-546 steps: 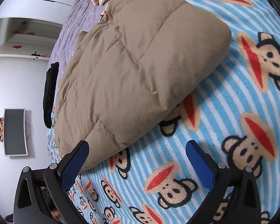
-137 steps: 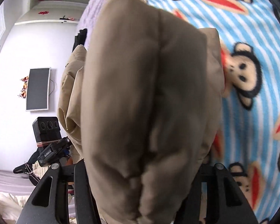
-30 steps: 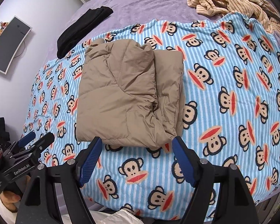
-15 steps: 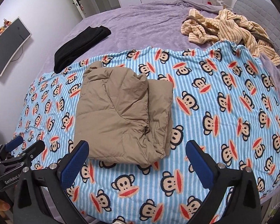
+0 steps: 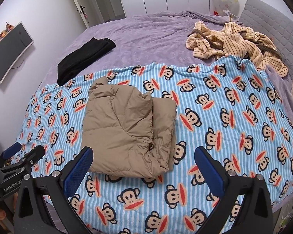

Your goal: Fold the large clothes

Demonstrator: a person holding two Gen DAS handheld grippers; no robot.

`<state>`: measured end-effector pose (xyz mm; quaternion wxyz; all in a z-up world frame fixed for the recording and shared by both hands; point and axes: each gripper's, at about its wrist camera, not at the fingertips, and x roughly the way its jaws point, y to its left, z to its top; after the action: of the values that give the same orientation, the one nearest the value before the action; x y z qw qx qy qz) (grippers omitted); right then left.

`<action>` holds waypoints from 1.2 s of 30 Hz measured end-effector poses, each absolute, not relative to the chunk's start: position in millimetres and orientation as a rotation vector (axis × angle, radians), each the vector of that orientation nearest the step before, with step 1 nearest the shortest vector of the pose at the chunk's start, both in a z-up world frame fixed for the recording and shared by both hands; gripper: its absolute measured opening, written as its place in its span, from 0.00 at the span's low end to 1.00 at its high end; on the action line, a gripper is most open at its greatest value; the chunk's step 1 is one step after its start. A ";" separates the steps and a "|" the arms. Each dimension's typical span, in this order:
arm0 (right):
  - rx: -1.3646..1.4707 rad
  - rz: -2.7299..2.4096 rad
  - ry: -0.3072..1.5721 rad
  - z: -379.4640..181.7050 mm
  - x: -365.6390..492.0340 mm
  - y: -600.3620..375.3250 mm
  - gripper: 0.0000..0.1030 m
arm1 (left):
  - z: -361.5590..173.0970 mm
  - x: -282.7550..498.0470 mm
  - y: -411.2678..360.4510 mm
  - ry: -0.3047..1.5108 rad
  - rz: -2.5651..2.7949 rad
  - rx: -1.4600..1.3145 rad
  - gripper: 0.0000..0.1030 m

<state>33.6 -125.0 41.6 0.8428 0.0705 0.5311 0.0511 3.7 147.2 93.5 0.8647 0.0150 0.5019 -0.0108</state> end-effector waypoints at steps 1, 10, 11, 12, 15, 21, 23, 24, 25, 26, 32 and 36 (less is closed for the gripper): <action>0.151 0.108 1.123 41.5 33.5 -125.0 1.00 | 93.4 3.4 146.8 1.054 -0.023 0.031 1.00; 0.153 0.107 1.129 41.0 31.3 -124.1 1.00 | 93.5 3.9 148.6 1.055 -0.016 0.029 1.00; 0.153 0.107 1.129 41.0 31.5 -124.1 1.00 | 93.5 4.1 148.8 1.055 -0.017 0.029 1.00; 0.153 0.108 1.130 40.9 31.7 -124.1 1.00 | 93.5 4.3 148.9 1.055 -0.018 0.029 1.00; 0.153 0.109 1.129 40.5 31.9 -124.3 1.00 | 93.5 4.8 149.4 1.056 -0.016 0.031 1.00; 0.152 0.110 1.130 40.6 31.9 -123.7 1.00 | 92.6 3.2 149.0 1.059 -0.017 0.029 1.00; 0.150 0.109 1.131 40.8 32.0 -123.4 1.00 | 92.0 2.7 148.4 1.058 -0.016 0.028 1.00; 0.152 0.110 1.130 40.6 31.6 -123.5 1.00 | 91.9 2.7 148.4 1.058 -0.016 0.028 1.00; 0.152 0.110 1.130 40.8 31.8 -123.3 1.00 | 92.0 3.0 148.4 1.058 -0.016 0.028 1.00; 0.151 0.109 1.130 40.8 31.8 -123.1 1.00 | 91.7 3.0 148.4 1.058 -0.016 0.028 1.00; 0.153 0.110 1.130 40.9 31.8 -122.8 1.00 | 91.7 3.9 149.1 1.059 -0.017 0.028 1.00; 0.152 0.110 1.131 40.4 32.1 -122.9 1.00 | 91.7 4.0 149.5 1.060 -0.018 0.028 1.00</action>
<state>32.1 -122.9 40.4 0.8402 0.0720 0.5349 0.0520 4.0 149.5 91.7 0.8628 0.0131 0.5053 -0.0087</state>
